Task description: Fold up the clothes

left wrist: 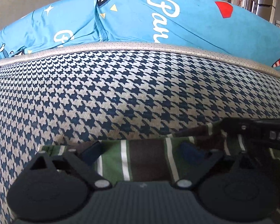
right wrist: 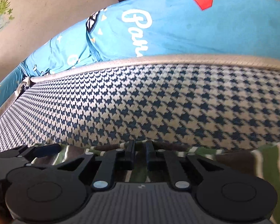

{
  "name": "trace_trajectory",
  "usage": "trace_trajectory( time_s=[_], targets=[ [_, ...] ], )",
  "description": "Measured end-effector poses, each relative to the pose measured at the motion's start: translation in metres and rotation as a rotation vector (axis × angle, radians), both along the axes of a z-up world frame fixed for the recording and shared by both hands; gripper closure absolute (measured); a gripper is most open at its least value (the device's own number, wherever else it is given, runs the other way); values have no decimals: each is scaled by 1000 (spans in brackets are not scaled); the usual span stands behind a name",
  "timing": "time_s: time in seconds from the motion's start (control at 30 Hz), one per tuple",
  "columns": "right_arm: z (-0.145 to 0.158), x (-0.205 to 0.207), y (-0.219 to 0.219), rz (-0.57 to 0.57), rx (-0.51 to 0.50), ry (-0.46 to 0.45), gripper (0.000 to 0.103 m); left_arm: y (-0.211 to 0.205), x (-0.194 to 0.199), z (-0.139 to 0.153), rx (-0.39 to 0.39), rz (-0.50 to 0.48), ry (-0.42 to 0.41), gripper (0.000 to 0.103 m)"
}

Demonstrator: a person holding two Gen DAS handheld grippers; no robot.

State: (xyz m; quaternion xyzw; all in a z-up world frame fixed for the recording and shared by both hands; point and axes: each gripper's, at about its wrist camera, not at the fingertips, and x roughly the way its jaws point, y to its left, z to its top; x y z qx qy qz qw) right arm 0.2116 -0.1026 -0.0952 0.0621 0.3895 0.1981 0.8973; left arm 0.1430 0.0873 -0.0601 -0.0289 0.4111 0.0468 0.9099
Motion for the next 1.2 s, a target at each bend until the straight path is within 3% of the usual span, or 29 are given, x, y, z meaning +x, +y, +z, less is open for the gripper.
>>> trace_trajectory(
  time_s=[0.17,0.33,0.6,0.93,1.13,1.2],
  targets=[
    [11,-14,-5,87,36,9,88,9,9,3,-44,20,4,7],
    [9,-32,11,201,8,6,88,19,14,1,-55,50,4,9],
    [-8,-34,29,264,-6,42,87,28,14,1,-77,78,5,9],
    [-15,-21,31,197,-9,32,92,40,2,17,-183,100,4,9],
    [-6,-17,24,119,-120,-23,91,36,-7,21,-211,71,24,9],
    [-2,-15,12,69,-114,-28,91,31,-11,22,-203,51,27,8]
  ],
)
